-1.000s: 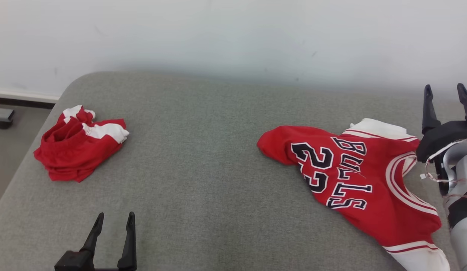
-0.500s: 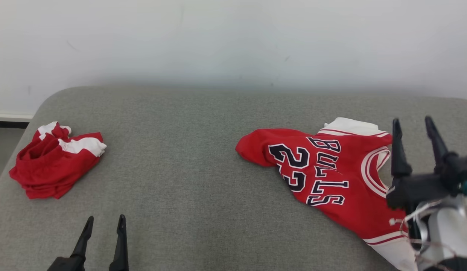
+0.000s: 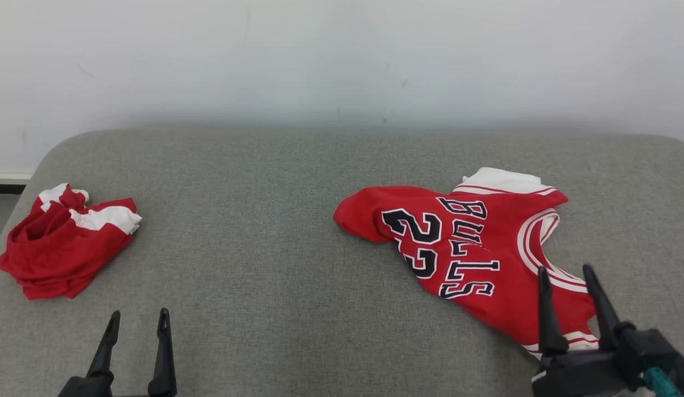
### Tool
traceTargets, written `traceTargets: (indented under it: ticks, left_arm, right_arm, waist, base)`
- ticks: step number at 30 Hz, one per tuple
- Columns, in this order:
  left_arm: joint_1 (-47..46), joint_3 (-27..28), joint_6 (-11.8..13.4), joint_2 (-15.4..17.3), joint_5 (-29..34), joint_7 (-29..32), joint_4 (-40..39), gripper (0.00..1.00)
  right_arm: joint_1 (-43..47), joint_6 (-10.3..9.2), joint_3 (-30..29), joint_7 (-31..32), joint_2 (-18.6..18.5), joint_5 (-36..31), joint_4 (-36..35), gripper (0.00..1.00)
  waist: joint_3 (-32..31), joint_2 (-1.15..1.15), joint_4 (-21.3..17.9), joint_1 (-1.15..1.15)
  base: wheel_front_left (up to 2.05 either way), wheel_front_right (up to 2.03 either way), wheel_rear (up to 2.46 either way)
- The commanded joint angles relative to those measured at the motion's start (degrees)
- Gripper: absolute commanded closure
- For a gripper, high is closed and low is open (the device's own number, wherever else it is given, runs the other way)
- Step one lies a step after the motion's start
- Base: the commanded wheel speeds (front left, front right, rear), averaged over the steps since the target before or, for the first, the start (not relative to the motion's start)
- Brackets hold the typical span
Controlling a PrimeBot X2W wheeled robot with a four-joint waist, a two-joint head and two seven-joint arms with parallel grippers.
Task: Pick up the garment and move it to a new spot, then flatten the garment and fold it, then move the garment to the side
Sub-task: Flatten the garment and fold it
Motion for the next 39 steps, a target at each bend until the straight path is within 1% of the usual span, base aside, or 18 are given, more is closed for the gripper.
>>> traceTargets:
  ticks: [1, 6, 11, 16, 19, 20, 21, 26, 32, 39]
  left_arm:
    - [0.71, 0.28, 0.22, 0.15, 0.46, -0.21, -0.32, 0.0]
    - [1.02, 0.46, 0.03, -0.13, 0.96, -0.21, -0.64, 0.0]
    - [0.86, 0.71, -0.45, -0.25, 0.83, -0.21, -0.45, 0.0]
    - [-2.45, -0.88, -1.33, 0.97, 0.82, -0.21, 0.49, 0.0]
    - [-7.49, -3.49, -2.04, 2.4, 0.76, -0.21, 2.54, 0.0]
    - [-9.39, -4.25, -2.03, 2.56, 0.43, -0.21, 3.03, 0.0]
    - [-9.39, -4.25, -2.03, 2.56, 0.43, -0.21, 3.03, 0.0]
    - [-17.48, -8.99, -2.53, 4.88, 0.0, -0.1, 7.41, 0.0]
    - [-25.92, -15.36, -2.4, 8.21, -3.13, 0.03, 14.81, 0.0]
    - [-31.51, -21.29, -2.41, 10.3, -7.26, -0.14, 22.9, 0.0]
  right_arm:
    - [1.03, -0.13, 0.47, -0.02, 0.5, 0.41, -0.31, 0.0]
    - [3.52, -0.13, 0.93, -0.02, 1.75, 0.37, -0.04, 0.0]
    - [4.01, -0.13, 1.33, -0.02, 2.39, 0.55, 0.22, 0.0]
    - [2.83, -0.13, 1.93, -0.02, 2.6, 0.69, 0.32, 0.0]
    - [1.64, -0.13, 2.48, -0.02, 2.78, 0.67, 0.53, 0.0]
    - [1.31, -0.13, 2.49, -0.02, 2.81, 0.6, 0.59, 0.0]
    - [1.31, -0.13, 2.49, -0.02, 2.81, 0.6, 0.59, 0.0]
    - [-0.66, -0.13, 2.9, -0.02, 2.88, 0.8, 0.45, 0.0]
    - [-2.87, -0.13, 3.19, -0.02, 2.92, 2.77, 0.28, 0.0]
    - [-4.32, -0.13, 3.05, -0.02, 2.93, 4.88, 0.51, 0.0]
  waist:
    - [0.02, 0.0, -0.13, 0.0]
    - [0.07, 0.0, -0.12, 0.0]
    - [0.3, 0.0, -0.77, 0.0]
    - [1.36, 0.0, -2.64, 0.0]
    - [3.2, 0.0, -4.96, 0.0]
    - [3.73, 0.0, -5.57, 0.0]
    - [3.73, 0.0, -5.57, 0.0]
    - [7.41, 0.0, -9.42, 0.0]
    - [12.07, 0.0, -14.09, 0.0]
    - [15.13, 0.0, -17.67, 0.0]
  base:
    - [0.0, 0.0, 0.0]
    - [0.0, 0.0, 0.0]
    - [0.0, 0.0, 0.0]
    - [0.0, 0.0, 0.0]
    - [0.0, 0.0, 0.0]
    - [0.0, 0.0, 0.0]
    - [0.0, 0.0, 0.0]
    - [0.0, 0.0, 0.0]
    - [0.0, 0.0, 0.0]
    - [0.0, 0.0, 0.0]
